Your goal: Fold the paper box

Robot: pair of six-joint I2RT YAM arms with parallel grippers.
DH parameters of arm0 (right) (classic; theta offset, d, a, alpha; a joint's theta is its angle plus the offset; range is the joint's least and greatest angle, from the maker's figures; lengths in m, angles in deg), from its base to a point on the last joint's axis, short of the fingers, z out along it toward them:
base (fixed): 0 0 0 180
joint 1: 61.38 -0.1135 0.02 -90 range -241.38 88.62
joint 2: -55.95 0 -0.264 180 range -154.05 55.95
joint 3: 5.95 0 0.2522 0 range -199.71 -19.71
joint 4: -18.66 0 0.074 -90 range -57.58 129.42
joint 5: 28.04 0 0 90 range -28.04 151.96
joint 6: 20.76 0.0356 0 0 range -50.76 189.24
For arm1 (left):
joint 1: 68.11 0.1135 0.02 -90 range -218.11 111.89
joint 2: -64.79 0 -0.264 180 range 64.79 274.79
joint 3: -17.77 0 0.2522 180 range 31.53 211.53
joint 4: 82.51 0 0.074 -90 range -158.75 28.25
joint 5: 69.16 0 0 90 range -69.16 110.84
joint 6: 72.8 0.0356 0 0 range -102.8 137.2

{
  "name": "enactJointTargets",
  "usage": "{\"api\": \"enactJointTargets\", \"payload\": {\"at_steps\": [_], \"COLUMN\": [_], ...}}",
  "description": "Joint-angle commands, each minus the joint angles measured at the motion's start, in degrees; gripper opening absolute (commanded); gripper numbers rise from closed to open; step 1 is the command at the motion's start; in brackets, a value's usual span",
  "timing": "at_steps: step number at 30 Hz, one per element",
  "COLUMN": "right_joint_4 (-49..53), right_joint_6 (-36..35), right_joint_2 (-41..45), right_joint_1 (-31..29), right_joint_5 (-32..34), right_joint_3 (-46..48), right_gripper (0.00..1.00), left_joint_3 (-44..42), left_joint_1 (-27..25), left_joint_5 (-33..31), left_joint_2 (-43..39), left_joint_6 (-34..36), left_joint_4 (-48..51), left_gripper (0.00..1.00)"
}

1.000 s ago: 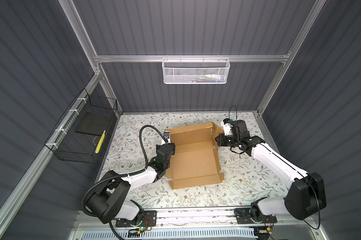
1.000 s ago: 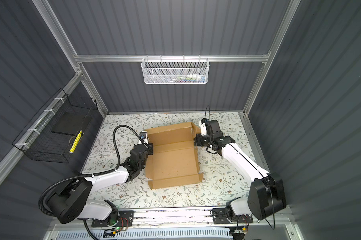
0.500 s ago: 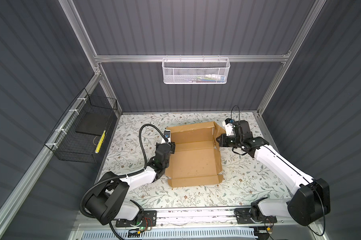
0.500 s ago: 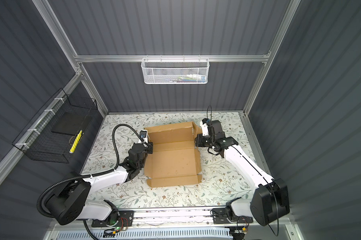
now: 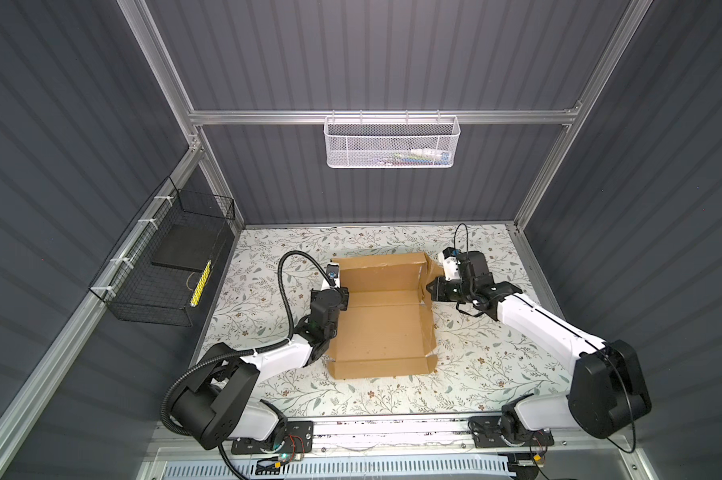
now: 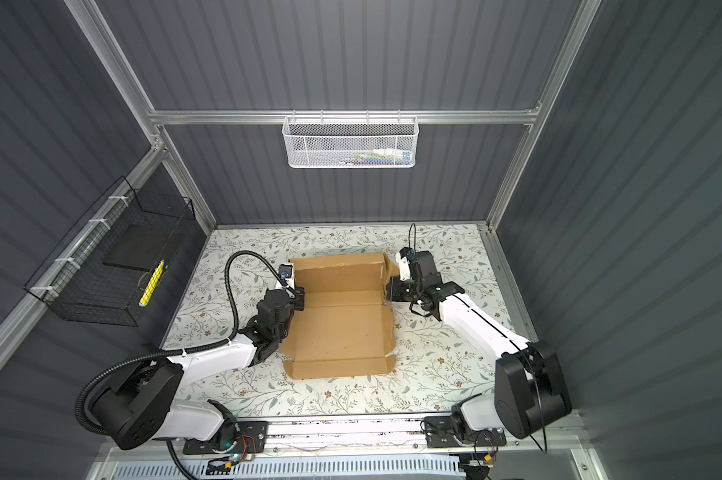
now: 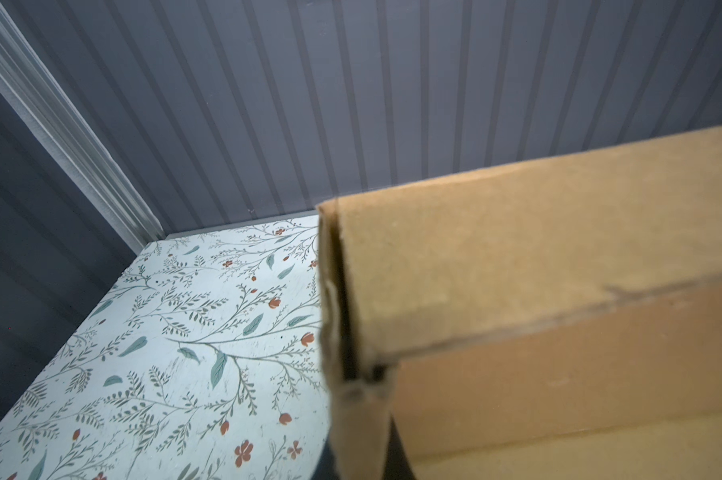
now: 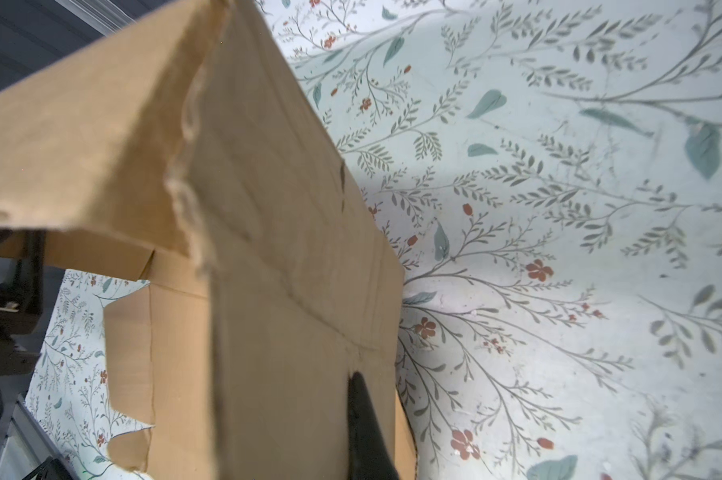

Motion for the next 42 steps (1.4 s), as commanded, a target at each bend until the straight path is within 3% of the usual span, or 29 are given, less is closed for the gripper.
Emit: {"api": "enactJointTargets", "payload": {"at_steps": [1, 20, 42], "right_joint_4": [-6.0, -8.6, -8.3], "right_joint_6": [1.8, -0.1, -0.7], "right_joint_2": [-2.9, -10.5, -11.0], "right_joint_1": [-1.2, -6.7, -7.7], "right_joint_5": [-0.7, 10.2, 14.5], "right_joint_3": [1.7, 2.5, 4.6], "right_gripper": [0.04, 0.04, 0.04], "left_joint_3": [-1.5, -7.0, -8.0], "left_joint_1": [0.3, 0.3, 0.3], "left_joint_5": [-1.6, -2.7, -2.2], "left_joint_2": [1.2, 0.1, 0.2], "left_joint_6": [-1.4, -6.8, -7.8], "left_joint_4": [-1.1, -1.9, -1.6], "left_gripper": [0.00, 0.00, 0.00]}}
